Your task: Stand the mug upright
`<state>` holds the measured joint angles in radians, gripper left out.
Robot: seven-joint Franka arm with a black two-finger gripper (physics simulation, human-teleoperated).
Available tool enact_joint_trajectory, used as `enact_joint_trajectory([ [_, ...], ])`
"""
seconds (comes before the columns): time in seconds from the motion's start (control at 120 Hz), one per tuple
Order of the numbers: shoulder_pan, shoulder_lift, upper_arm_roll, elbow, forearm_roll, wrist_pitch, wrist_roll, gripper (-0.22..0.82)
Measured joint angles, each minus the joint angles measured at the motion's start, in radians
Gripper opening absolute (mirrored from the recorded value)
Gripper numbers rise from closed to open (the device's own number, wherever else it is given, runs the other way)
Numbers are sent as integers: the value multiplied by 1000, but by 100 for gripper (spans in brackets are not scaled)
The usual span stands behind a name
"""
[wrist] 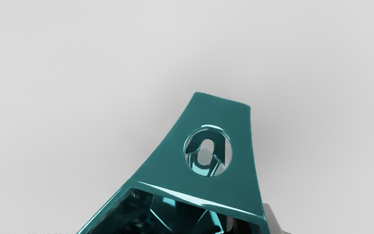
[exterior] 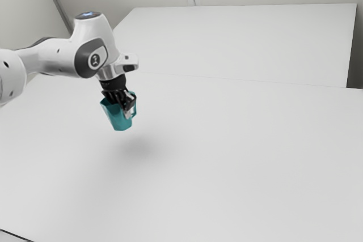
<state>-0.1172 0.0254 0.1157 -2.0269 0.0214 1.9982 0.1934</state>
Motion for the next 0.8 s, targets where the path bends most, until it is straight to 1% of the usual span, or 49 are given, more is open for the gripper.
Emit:
enact_joint_trajectory([
  [0.217,-7,-1,-40,-44,9,25,-112,-18],
  [0.458,-32,5,-55,-105,12,75,-217,-17],
  [0.583,-34,11,-57,-152,12,128,-260,-17],
  [0.8,-22,28,-57,-168,19,191,-325,-17],
])
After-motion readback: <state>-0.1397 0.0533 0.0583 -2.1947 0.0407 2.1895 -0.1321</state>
